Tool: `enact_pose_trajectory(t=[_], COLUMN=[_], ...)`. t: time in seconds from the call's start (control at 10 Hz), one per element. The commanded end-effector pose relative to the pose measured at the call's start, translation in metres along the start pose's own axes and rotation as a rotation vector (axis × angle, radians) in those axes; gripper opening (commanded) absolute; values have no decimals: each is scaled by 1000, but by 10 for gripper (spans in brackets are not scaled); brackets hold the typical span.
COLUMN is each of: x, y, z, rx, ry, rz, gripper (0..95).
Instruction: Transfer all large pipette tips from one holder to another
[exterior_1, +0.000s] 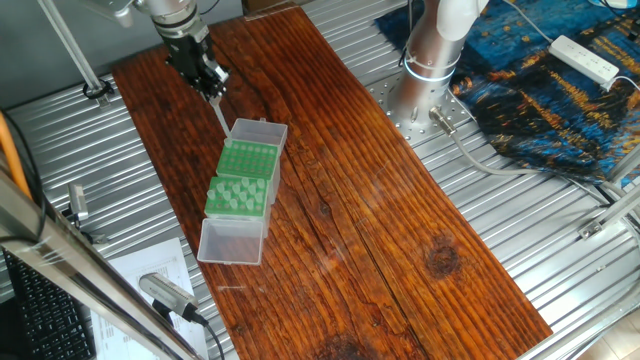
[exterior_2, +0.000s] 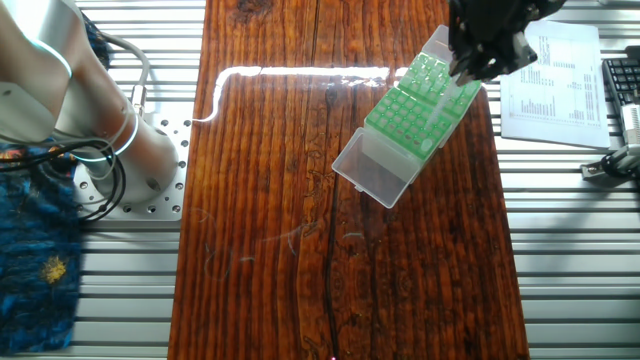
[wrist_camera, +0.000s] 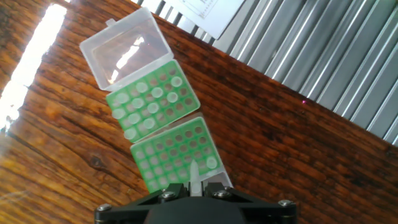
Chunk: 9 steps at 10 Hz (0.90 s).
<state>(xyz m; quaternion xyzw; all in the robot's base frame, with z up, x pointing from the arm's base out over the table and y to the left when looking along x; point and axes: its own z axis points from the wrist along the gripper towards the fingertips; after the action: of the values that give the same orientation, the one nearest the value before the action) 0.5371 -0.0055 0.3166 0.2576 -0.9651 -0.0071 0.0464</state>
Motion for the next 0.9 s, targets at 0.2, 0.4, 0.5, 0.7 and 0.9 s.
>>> enact_pose_trajectory(t=[0.2, 0.4, 0.5, 0.7, 0.9], x=[5, 8, 8, 8, 9], y=[2, 4, 5, 7, 8], z=[7, 12, 14, 18, 23], rx=[1, 3, 4, 4, 5], ry=[-5, -8, -8, -11, -15], rz=[2, 1, 1, 6, 8], gripper=[0, 0, 0, 0, 0])
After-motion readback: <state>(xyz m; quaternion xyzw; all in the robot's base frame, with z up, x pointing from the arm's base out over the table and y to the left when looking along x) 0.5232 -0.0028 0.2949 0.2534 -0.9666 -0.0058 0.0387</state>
